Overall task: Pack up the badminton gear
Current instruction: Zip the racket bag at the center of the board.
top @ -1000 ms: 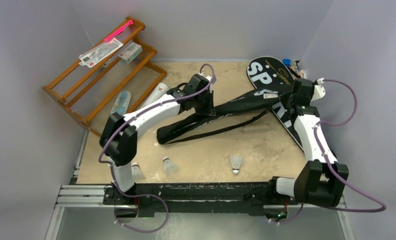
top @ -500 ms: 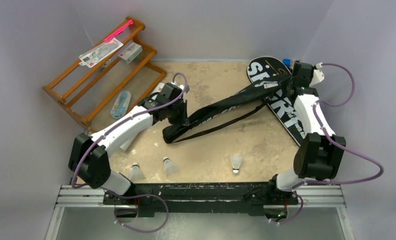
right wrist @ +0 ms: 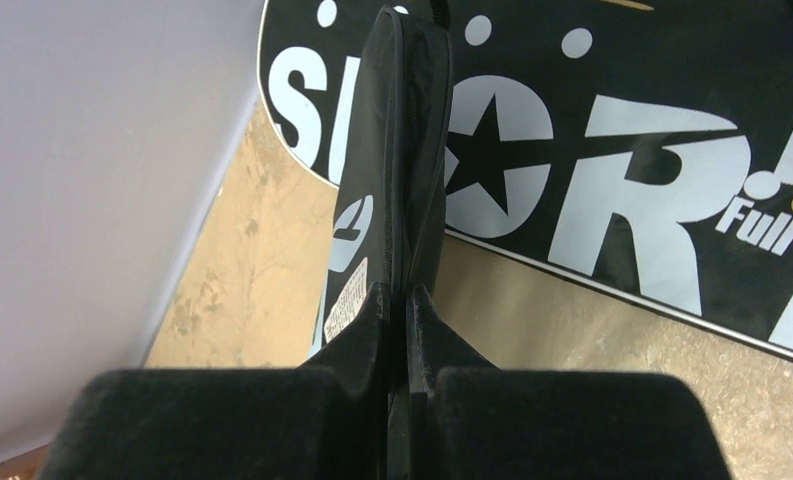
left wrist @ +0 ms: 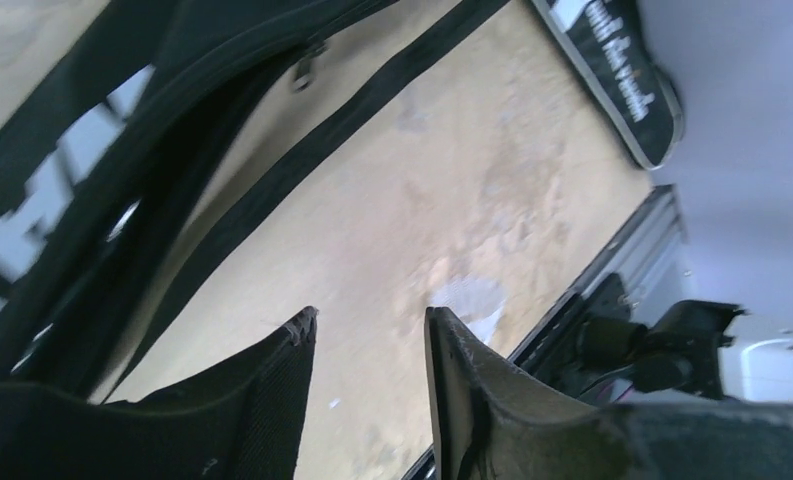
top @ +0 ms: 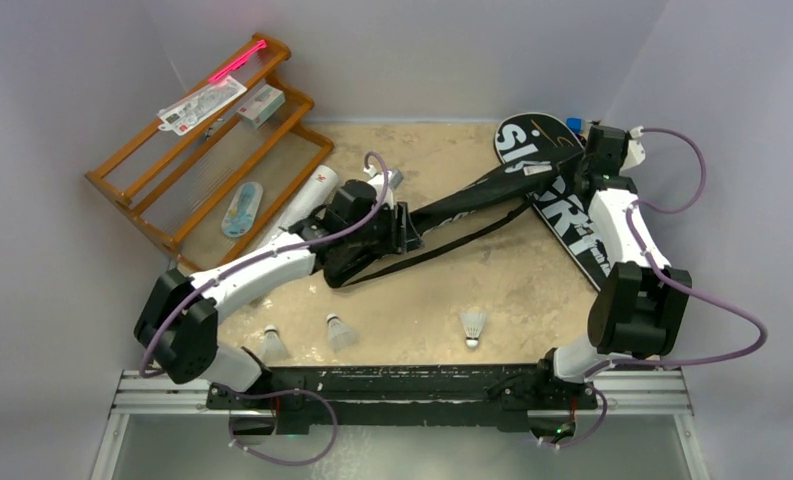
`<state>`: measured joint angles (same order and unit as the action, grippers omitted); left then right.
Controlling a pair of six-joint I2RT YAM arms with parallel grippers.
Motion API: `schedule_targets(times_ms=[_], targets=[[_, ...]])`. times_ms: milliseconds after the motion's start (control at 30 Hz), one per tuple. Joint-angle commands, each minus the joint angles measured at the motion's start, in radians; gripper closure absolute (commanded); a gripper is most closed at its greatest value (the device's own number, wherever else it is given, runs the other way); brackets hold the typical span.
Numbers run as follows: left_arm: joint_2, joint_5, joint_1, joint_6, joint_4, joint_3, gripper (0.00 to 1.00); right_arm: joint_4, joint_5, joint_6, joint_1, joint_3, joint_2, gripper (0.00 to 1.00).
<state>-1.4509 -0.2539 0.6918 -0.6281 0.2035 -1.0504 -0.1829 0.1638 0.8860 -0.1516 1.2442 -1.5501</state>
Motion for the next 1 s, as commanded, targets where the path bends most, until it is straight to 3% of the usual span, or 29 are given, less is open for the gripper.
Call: schedule_targets(times_ms=[0,100,367,833,967], targets=[[-0.055,0.030,0.038,-0.140,-0.399,0.061,0.54,0.051,-0.020,0.052,-0.001,-0.017,0.079,1.00],[-0.112,0.043,0.059,-0.165,-0.515,0.074,0.43,0.058,-0.026,0.066,-0.003,-0.037,0.103,1.00],[-0.202,0.109,0.073,-0.215,-0.701,0.126,0.33,0.059,-0.035,0.069,-0.012,-0.045,0.147,1.00],[-0.361,0.167,0.063,-0.241,-1.079,0.179,0.32,0.090,-0.095,0.097,-0.022,-0.074,0.170,1.00],[-0.366,0.189,0.055,-0.239,-1.096,0.182,0.34,0.093,-0.105,0.098,-0.025,-0.077,0.171,1.00]])
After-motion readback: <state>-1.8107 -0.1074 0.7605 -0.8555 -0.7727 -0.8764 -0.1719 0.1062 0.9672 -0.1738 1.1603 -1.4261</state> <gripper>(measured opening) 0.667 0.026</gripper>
